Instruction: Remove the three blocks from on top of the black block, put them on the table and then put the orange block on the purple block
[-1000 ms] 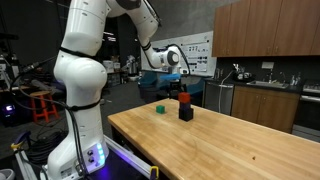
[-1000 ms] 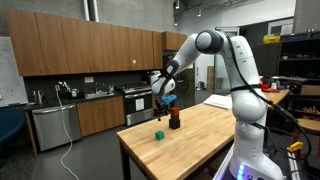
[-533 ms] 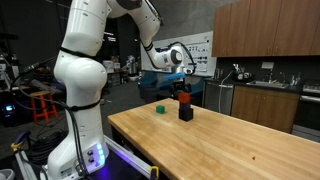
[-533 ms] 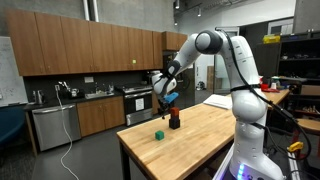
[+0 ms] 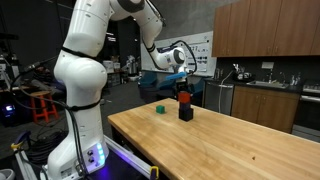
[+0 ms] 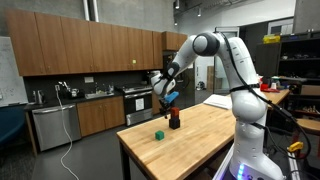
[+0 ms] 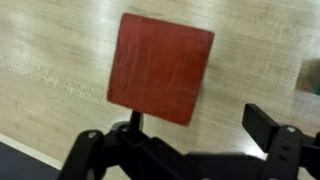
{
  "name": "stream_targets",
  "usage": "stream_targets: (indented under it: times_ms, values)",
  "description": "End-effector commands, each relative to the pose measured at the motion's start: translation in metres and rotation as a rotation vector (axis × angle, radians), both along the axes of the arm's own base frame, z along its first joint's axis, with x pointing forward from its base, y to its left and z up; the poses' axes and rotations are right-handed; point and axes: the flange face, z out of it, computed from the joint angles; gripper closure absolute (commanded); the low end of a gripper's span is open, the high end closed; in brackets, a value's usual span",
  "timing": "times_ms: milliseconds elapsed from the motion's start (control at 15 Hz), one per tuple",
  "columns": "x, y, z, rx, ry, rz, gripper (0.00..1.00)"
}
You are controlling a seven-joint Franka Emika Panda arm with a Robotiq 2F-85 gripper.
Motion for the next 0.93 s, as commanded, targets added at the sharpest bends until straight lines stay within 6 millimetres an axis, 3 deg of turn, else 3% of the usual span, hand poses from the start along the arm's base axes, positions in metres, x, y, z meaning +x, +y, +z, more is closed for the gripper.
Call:
stream_targets:
  times_ms: [0, 867]
  values:
    - [0.009, -0.009, 0.003, -0.043, 0.02, -0.036, 0.0]
    - [0.029, -0.025, -0.021, -0.08, 0.124, -0.155, 0.0]
